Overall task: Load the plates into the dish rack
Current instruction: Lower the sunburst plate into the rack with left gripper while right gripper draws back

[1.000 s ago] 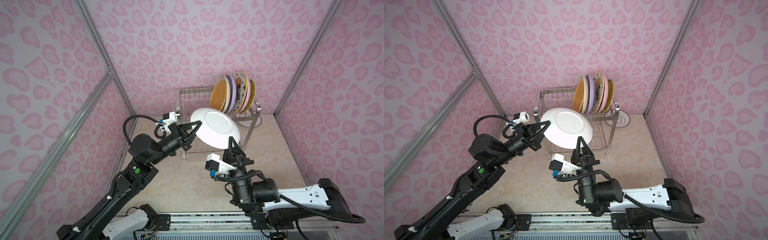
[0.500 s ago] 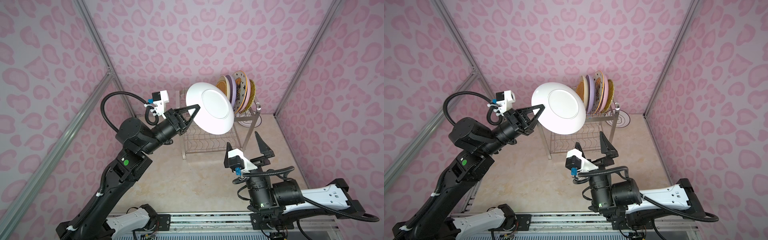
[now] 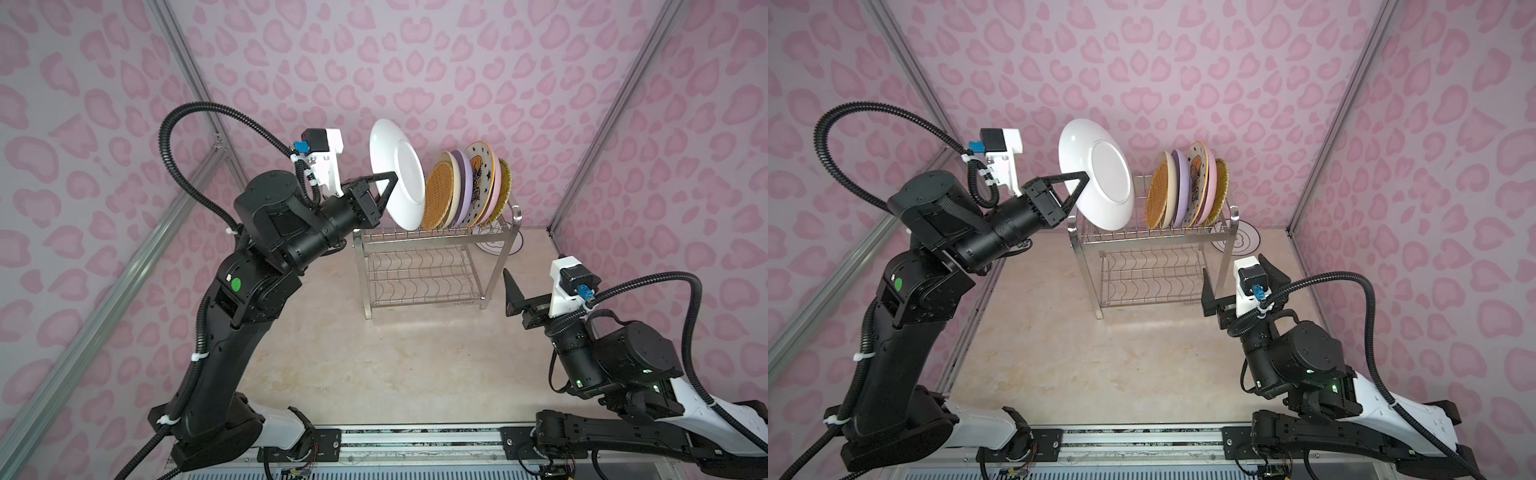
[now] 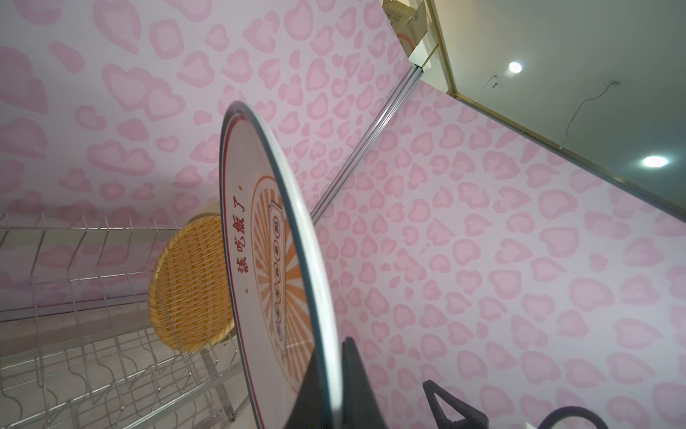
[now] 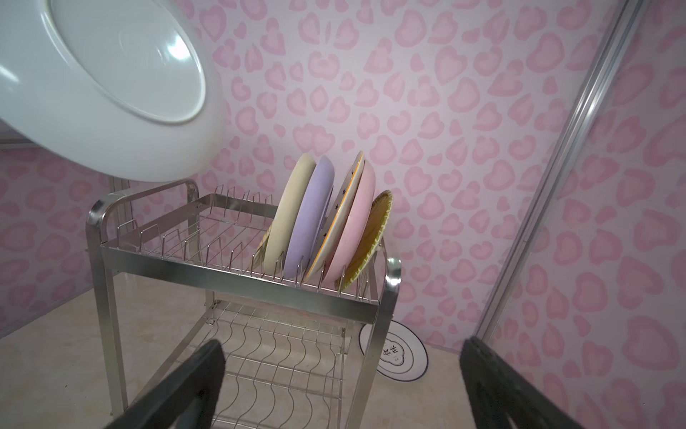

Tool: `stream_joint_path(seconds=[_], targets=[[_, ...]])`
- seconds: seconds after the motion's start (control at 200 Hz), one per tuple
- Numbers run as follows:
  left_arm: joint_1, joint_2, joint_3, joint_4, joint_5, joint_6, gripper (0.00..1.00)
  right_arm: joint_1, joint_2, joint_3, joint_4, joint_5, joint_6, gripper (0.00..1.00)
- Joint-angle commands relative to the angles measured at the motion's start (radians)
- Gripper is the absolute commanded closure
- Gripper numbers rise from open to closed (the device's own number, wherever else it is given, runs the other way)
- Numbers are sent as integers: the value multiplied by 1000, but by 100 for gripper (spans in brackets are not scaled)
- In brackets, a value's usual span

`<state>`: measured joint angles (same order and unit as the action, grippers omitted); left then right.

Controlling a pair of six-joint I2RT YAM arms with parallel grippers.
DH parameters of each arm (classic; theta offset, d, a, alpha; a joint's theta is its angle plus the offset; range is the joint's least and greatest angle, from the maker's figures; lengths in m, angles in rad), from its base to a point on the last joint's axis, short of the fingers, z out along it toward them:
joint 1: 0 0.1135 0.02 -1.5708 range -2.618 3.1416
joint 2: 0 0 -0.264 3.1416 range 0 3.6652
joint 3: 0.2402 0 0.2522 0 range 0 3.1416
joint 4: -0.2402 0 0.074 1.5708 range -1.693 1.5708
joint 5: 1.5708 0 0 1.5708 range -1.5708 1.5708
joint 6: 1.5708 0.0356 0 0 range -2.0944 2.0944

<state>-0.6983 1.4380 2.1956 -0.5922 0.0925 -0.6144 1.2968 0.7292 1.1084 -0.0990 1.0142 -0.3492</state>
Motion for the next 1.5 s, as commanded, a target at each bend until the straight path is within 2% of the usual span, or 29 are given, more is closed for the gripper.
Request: stream_joint_path(seconds=[0.0, 0.25, 0.395, 0.645, 0.901, 1.271, 1.496], targets=[[0, 90, 123, -124, -33, 132, 97, -59, -10, -9, -189, -103, 227, 1], [0, 203, 174, -140, -114, 174, 97, -206, -65, -60, -254, -240, 350, 1], [-1, 260, 177, -117, -93, 170, 97, -250, -80, -81, -269, -287, 380, 1], [-7, 306, 194, -74, -137, 170, 97, -269, -82, -114, -272, -320, 408, 1], [-49, 269, 196, 2, -196, 192, 97, -287, -85, -137, -273, -344, 425, 1], [-59, 301, 157, 0, -262, 179, 97, -298, -97, -144, -284, -364, 448, 1], [-59, 331, 150, 7, -264, 181, 97, -301, -102, -151, -291, -365, 459, 1]])
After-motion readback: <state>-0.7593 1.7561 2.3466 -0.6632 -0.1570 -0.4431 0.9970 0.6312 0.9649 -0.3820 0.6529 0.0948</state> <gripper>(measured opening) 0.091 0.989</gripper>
